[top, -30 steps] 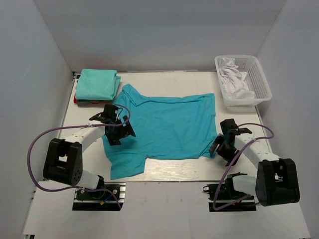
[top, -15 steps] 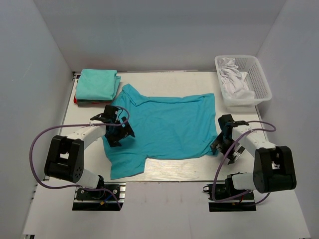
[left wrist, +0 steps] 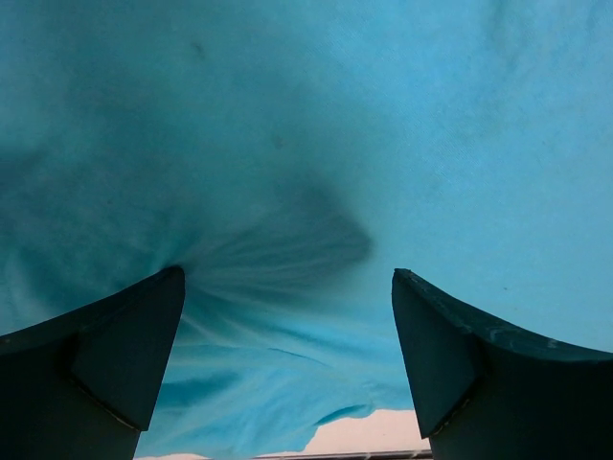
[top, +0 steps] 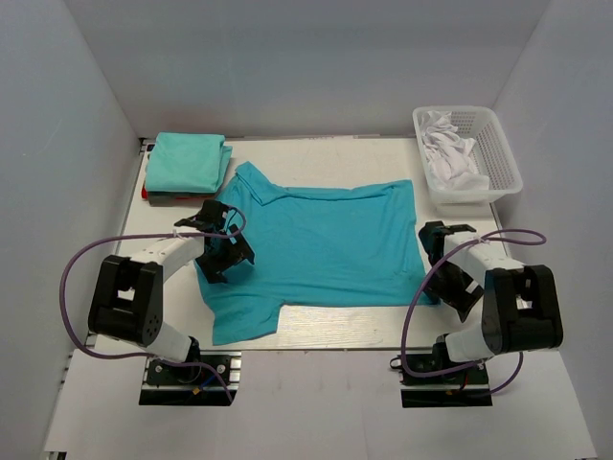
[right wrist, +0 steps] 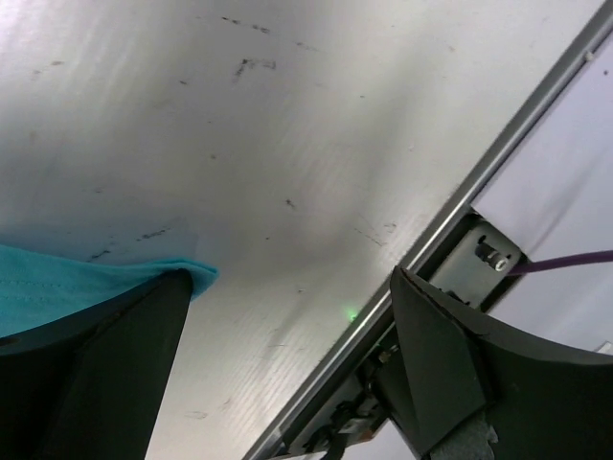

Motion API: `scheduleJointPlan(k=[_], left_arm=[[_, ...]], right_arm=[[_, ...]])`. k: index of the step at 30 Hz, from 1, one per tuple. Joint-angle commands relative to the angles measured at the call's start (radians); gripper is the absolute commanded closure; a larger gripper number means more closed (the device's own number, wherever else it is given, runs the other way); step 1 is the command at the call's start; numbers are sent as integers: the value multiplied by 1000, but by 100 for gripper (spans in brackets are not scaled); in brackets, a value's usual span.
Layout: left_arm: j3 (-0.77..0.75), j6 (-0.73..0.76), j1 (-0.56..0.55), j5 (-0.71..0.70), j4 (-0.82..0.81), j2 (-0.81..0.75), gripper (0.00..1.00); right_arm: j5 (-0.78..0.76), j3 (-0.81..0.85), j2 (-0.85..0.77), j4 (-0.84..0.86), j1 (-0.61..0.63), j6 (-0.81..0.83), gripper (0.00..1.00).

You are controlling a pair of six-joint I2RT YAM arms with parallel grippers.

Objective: Fold and stack the t-shirts
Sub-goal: Flatten out the tshirt

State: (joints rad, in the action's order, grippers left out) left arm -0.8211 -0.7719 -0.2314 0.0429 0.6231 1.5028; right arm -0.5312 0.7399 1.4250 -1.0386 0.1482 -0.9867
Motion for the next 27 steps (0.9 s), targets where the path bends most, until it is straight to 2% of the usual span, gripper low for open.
scheduleJointPlan(k=[1, 6, 10, 11, 12, 14, 15, 18, 23, 25, 26, 27], left_arm=[[-21, 17, -11, -74, 58, 10, 0], [-50, 60, -11, -38, 58, -12, 0], [-62, 89, -11, 38, 33, -64, 0], [-62, 98, -11, 49, 33, -90, 0], [-90, 109, -11, 49, 33, -102, 0], [-116, 121, -11, 37, 46, -117, 0], [-147, 131, -11, 17, 46, -118, 0], [-223, 160, -11, -4, 37, -96, 0], [-354, 169, 1, -43, 3, 81, 0], [-430, 169, 1, -26, -45, 172, 0], [-431, 169, 1, -26, -54, 206, 0], [-485, 169, 1, -35, -54, 242, 0]], right_arm=[[-84, 10, 23, -93, -9, -21, 10], [-52, 32, -29, -97, -4, 63, 10], [123, 48, -234, 73, -1, 291, 10], [150, 55, -257, 113, -1, 325, 10], [243, 85, -300, 179, -2, 364, 10], [267, 113, -331, 214, 4, 419, 10], [342, 148, -340, 235, 10, 449, 10], [402, 186, -298, 313, 28, 536, 10], [448, 285, -137, 471, 53, 585, 10], [464, 309, -75, 625, 60, 595, 10], [464, 323, -52, 626, 60, 606, 10], [426, 347, 39, 634, 62, 609, 10]])
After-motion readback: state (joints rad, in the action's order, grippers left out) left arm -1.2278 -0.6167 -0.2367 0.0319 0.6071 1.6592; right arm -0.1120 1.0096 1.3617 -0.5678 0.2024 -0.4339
